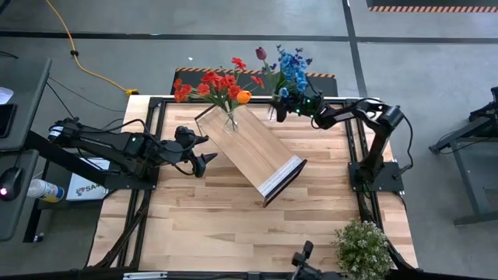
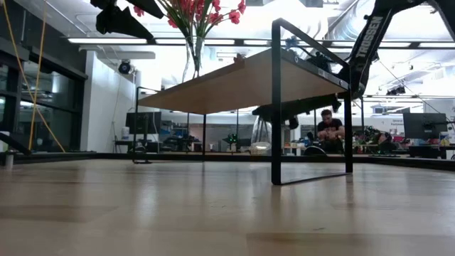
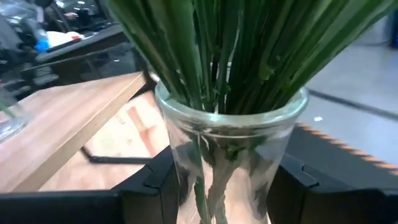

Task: Pick and place flowers into a vace then onto a shelf
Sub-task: Put the transparent vase with flowers on the shelf

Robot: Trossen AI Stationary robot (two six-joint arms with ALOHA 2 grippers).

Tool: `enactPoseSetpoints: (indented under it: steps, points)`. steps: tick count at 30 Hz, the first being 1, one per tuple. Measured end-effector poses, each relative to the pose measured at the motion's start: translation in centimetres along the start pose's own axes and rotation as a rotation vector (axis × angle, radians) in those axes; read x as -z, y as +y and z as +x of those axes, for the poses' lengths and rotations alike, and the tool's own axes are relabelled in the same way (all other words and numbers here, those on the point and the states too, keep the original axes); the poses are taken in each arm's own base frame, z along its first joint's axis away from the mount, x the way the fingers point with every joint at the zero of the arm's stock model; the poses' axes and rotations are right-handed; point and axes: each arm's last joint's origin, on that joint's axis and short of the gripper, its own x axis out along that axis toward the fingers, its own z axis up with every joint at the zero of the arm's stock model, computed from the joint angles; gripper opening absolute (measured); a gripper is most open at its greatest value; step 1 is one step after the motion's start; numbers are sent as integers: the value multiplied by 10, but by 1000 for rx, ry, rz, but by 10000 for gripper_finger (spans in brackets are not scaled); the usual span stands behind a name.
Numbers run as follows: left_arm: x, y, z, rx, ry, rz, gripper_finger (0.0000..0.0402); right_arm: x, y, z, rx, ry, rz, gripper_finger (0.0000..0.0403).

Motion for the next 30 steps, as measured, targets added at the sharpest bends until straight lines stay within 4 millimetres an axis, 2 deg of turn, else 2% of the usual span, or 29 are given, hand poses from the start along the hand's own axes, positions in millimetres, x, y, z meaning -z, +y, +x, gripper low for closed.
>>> enactPoseSetpoints:
  steps: [16, 22, 30]
  points:
    - [0, 0, 0, 4, 2, 0, 367, -47, 17, -30, 157, -23, -53, 160]
    - [0, -1, 0, 20, 11, -1, 367, -68, 23, -51, 233, -40, -63, 160]
    - [0, -1, 0, 20, 11, -1, 367, -97, 42, -83, 224, -87, -73, 160]
